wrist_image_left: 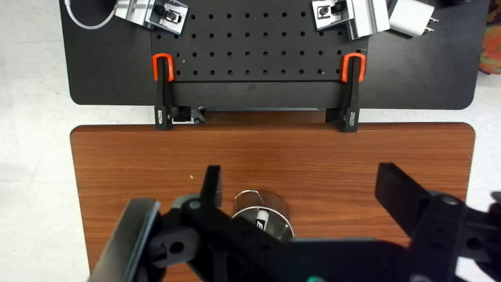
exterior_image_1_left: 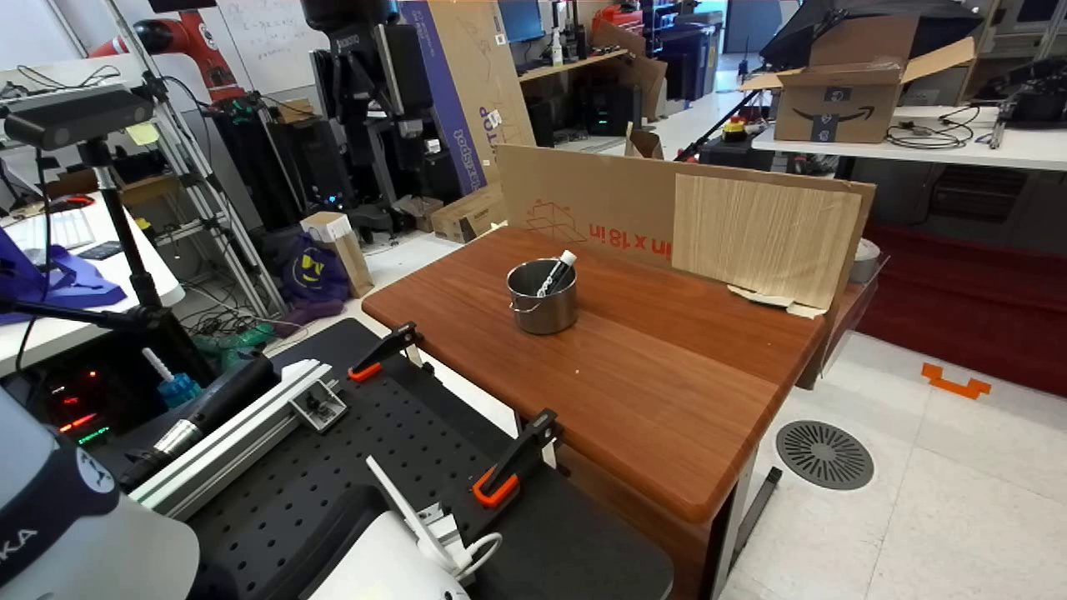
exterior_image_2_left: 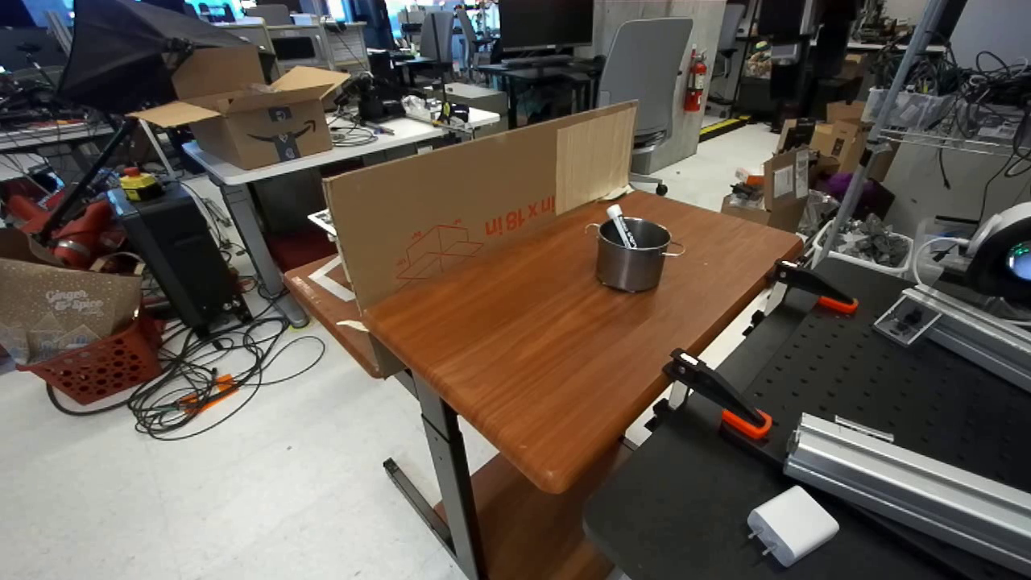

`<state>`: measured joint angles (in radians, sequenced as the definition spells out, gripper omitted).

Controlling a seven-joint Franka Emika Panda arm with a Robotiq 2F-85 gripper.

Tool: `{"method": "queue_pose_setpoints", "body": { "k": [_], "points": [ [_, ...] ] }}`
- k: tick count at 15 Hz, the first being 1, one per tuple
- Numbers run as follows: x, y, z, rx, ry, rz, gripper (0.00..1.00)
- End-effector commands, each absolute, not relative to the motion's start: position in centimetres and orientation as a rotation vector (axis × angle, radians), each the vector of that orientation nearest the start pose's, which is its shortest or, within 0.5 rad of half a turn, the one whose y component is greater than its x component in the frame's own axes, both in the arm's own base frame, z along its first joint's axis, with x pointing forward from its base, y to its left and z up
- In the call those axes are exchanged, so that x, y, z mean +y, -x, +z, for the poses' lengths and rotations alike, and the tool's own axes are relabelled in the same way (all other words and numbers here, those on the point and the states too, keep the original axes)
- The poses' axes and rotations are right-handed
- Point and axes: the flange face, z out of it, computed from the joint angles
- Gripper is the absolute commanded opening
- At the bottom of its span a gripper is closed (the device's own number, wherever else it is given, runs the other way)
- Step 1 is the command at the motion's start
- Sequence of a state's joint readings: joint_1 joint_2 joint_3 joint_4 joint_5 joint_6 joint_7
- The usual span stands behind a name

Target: Put the marker on the desk

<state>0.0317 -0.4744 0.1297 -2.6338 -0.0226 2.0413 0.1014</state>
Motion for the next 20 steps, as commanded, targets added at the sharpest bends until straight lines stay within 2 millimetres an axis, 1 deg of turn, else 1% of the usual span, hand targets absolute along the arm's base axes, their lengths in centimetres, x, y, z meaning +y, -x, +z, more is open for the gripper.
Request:
{"method": "queue_pose_setpoints", "body": {
  "k": [1, 5, 9, 12, 15, 18, 20],
  "points": [
    [6.0, -37.0, 38.8, -0.079, 3.221, 0.167, 1.0],
    [7.4, -38.4, 38.1, -0.083, 3.221, 0.137, 1.0],
    [8.7, -40.9, 37.4, -0.086, 3.204, 0.08, 1.0],
    [8.7, -43.3, 36.3, -0.076, 3.186, 0.043, 1.0],
    [8.3, -45.7, 34.6, -0.051, 3.162, -0.013, 1.0],
    [7.6, -48.1, 32.5, -0.012, 3.144, -0.029, 1.0],
    [7.0, -49.2, 31.3, 0.015, 3.133, -0.037, 1.0]
  ]
}}
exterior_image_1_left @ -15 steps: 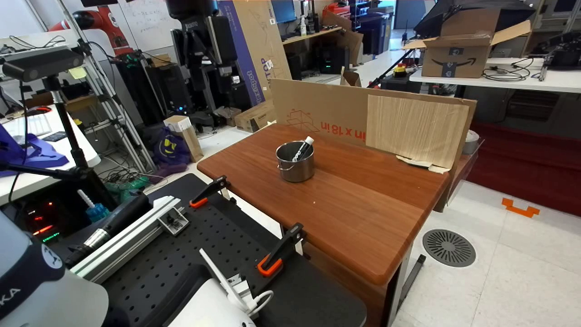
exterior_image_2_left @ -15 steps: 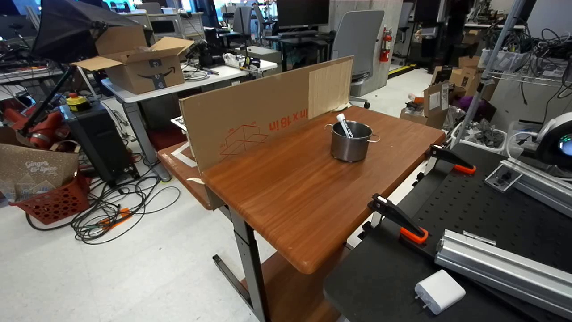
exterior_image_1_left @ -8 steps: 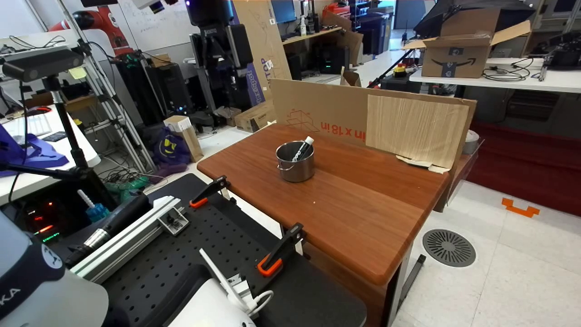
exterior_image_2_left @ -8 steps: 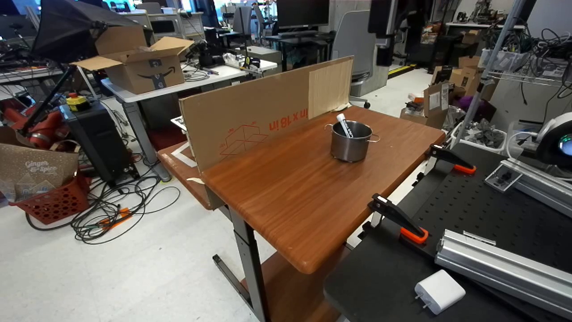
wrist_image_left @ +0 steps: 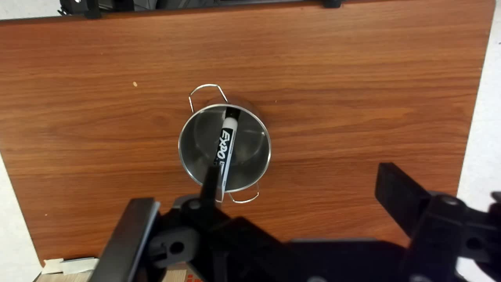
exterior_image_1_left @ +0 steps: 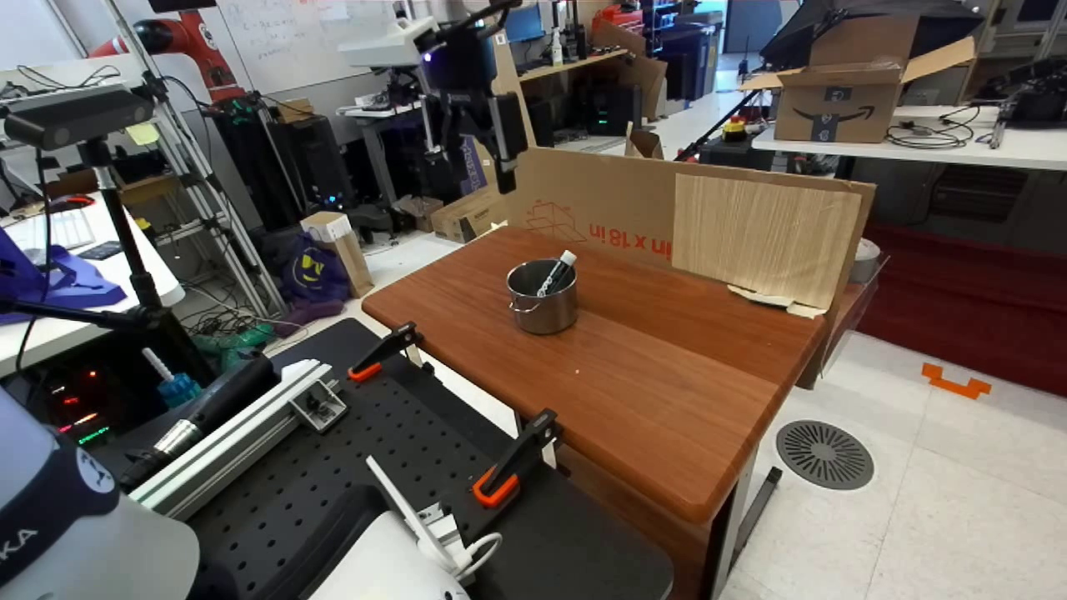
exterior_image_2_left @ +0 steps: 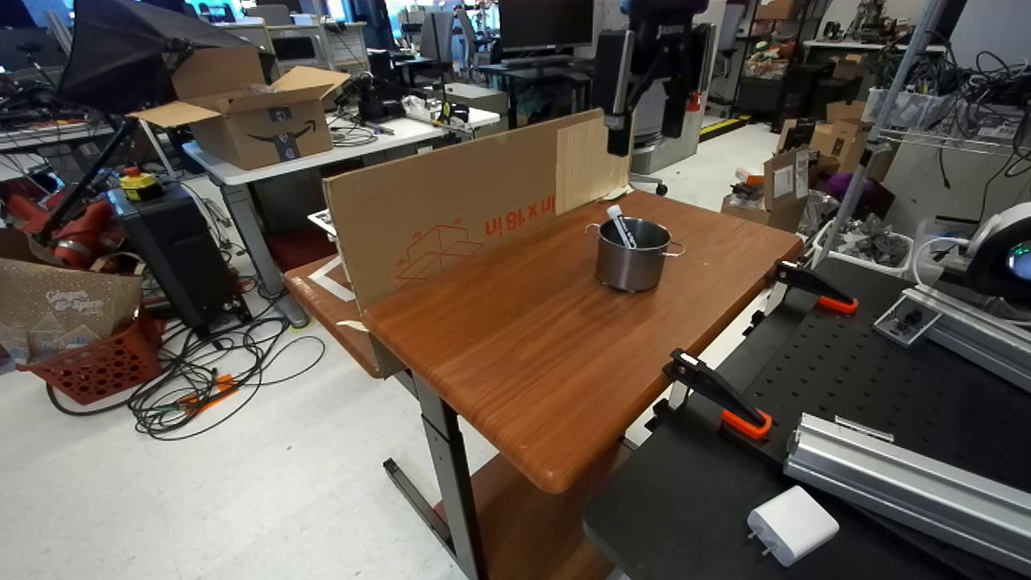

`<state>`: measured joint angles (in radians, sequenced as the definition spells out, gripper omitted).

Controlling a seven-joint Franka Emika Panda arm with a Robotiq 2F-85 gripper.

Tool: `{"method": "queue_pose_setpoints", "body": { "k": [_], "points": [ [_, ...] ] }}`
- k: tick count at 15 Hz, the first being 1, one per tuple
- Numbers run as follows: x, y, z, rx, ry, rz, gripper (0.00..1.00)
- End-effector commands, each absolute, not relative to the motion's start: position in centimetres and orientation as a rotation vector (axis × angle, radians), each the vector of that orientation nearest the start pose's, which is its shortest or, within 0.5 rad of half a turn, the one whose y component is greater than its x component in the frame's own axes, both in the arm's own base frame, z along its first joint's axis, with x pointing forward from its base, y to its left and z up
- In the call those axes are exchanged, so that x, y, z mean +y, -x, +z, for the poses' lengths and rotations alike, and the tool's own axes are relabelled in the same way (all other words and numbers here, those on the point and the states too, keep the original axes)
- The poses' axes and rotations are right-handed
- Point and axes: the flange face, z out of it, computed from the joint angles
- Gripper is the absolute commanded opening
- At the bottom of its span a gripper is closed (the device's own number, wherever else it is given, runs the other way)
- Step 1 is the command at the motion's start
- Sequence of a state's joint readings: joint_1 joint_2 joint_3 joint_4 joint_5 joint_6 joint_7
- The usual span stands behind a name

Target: Put the marker on the desk

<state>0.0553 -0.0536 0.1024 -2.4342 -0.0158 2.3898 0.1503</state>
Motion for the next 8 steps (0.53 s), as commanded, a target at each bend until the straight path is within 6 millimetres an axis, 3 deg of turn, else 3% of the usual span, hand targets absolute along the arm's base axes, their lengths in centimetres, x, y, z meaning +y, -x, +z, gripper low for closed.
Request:
{"method": "queue_pose_setpoints", "body": {
  "k": [1, 8],
  "points": [
    [6.8, -49.6, 30.8, 0.03, 3.129, -0.044, 1.0],
    [4.4, -51.4, 26.9, 0.099, 3.111, -0.05, 1.0]
  ]
}}
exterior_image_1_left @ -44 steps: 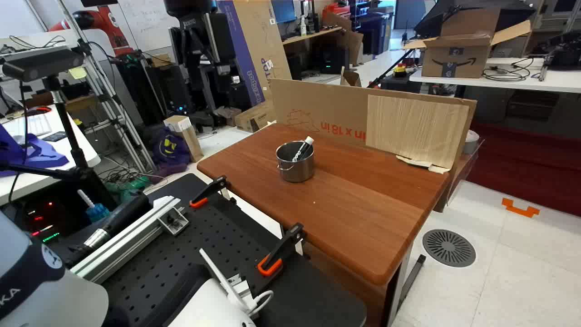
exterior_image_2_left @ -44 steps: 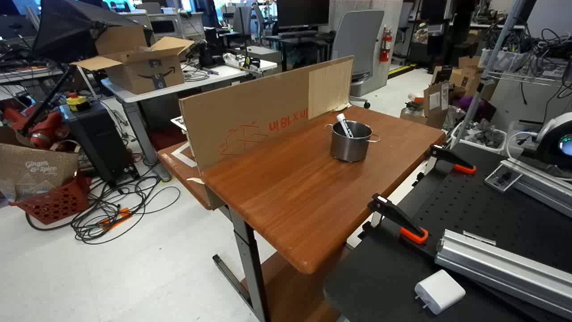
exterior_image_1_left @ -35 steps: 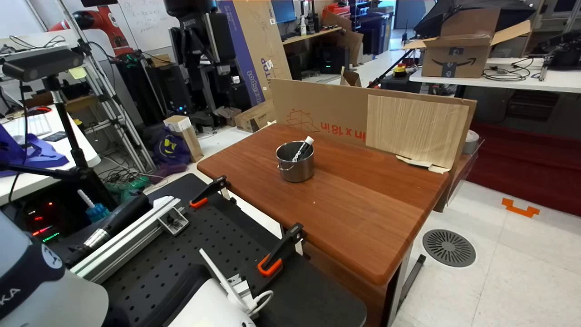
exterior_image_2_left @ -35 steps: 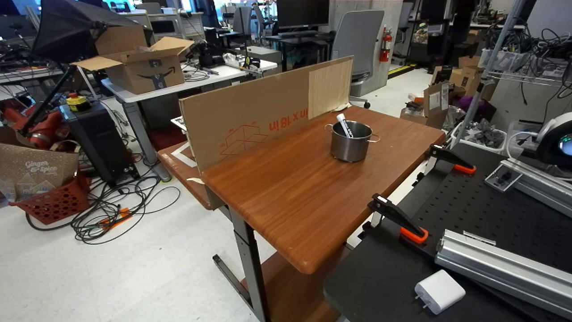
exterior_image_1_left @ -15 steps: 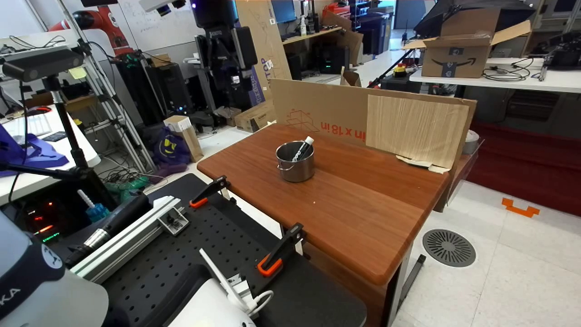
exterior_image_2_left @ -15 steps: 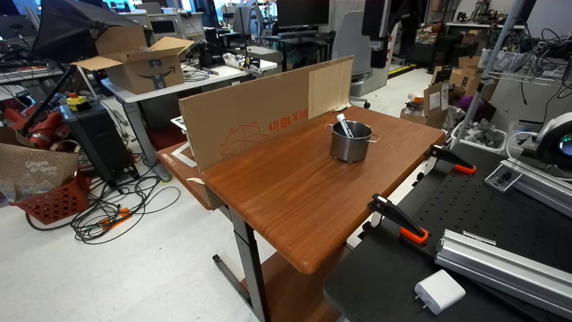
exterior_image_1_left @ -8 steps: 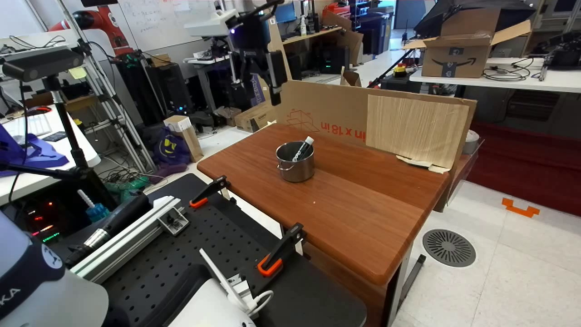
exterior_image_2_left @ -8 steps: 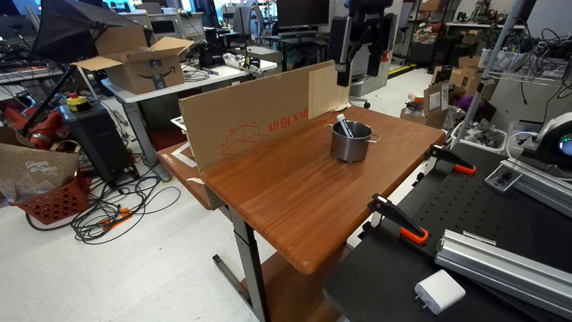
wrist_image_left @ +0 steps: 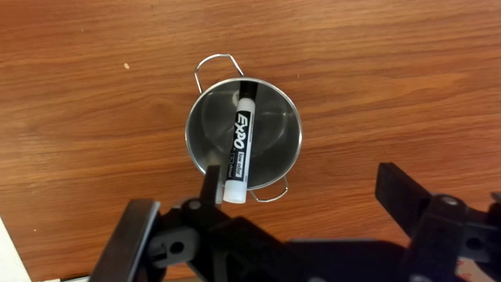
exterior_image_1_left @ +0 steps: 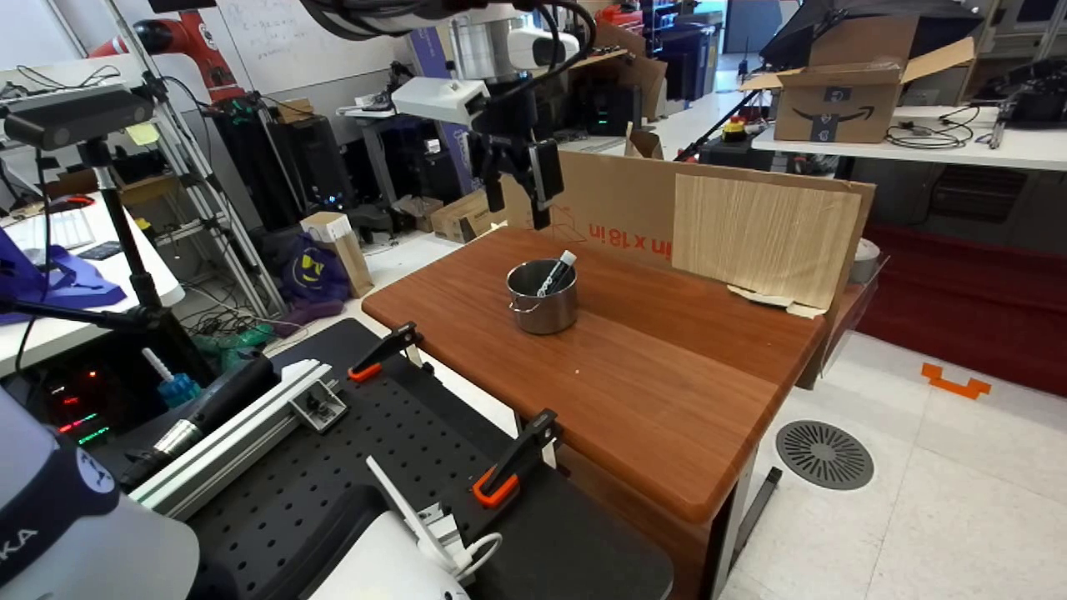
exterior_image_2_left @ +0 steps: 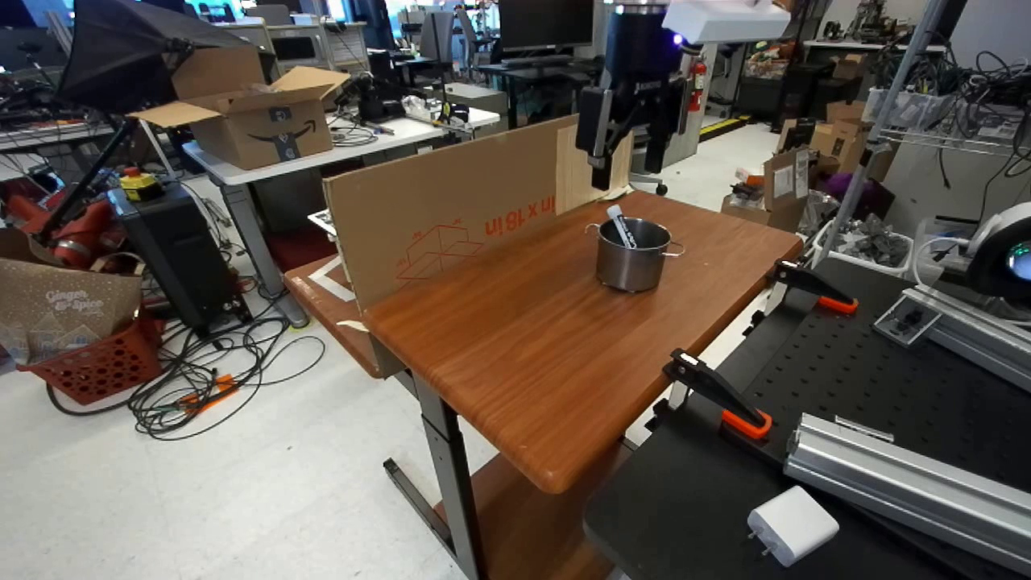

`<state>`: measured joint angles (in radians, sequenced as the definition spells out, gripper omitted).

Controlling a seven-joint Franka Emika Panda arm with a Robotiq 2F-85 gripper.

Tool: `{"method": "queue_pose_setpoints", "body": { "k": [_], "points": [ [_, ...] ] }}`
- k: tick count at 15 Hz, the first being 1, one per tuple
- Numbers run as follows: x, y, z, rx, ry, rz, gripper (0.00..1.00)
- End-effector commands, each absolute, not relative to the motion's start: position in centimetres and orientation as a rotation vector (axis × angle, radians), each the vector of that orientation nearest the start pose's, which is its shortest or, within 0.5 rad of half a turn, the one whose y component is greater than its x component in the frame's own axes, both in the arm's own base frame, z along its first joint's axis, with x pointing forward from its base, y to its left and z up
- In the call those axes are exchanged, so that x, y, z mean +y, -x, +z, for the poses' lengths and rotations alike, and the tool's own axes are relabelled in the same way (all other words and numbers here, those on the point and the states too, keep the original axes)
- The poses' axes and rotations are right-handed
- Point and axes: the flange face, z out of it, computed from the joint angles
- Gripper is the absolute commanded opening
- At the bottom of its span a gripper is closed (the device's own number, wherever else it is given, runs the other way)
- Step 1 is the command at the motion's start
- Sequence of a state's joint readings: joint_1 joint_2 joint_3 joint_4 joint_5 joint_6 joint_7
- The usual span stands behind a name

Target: Put the marker on the desk

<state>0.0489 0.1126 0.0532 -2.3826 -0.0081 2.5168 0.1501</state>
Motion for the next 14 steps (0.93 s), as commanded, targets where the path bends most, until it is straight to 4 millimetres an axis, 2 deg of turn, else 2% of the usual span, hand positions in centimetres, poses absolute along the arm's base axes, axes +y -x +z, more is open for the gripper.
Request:
{"method": "queue_pose_setpoints", "body": {
  "k": [1, 8, 14],
  "points": [
    [4.0, -51.6, 26.7, 0.12, 3.106, -0.046, 1.0],
    [1.8, -53.6, 25.2, 0.219, 3.061, -0.025, 1.0],
    [1.4, -54.2, 22.8, 0.246, 3.077, 0.038, 1.0]
  ]
}}
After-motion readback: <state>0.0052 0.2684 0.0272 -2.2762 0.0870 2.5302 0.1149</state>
